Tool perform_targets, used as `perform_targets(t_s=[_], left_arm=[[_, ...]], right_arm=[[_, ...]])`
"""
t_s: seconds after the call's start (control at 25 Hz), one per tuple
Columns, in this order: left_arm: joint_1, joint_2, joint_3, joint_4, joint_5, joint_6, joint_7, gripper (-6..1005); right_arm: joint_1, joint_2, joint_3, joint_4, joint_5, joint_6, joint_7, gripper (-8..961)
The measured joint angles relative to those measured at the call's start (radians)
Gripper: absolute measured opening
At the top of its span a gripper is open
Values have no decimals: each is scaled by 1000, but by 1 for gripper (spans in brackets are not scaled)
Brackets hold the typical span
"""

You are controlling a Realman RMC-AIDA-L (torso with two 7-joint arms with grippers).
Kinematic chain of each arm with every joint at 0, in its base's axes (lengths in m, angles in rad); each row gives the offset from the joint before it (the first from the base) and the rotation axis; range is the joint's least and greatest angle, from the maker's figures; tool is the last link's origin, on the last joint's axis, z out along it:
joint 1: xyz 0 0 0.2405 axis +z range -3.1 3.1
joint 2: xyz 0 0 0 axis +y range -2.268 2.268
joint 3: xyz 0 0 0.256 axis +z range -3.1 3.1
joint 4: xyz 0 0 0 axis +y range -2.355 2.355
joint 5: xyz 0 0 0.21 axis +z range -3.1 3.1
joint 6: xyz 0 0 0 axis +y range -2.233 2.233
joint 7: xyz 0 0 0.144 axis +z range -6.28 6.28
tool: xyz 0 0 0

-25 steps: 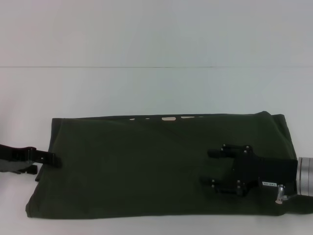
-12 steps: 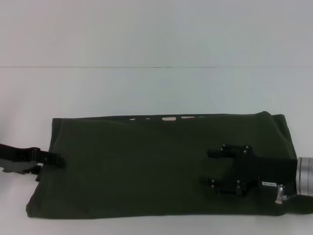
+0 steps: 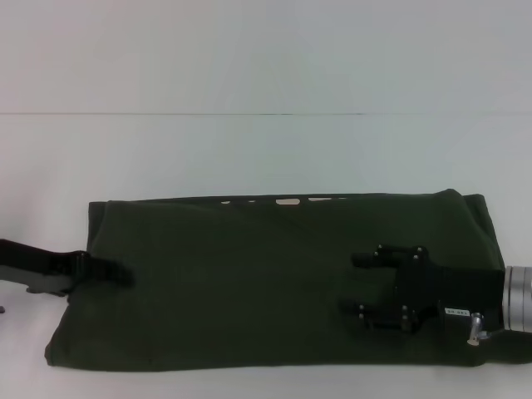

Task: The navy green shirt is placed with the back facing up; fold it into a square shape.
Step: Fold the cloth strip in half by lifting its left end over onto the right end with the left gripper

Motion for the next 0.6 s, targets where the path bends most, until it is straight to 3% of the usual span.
perform_targets(t_s=[0.36, 0.6], left_arm=[[-16, -28, 0, 0, -3, -4, -1, 866], [-19, -33, -2, -1, -3, -5, -6, 865]], right_arm=[[2, 0, 0, 0, 0, 0, 0, 748], [2, 0, 1, 0, 0, 0, 0, 749]])
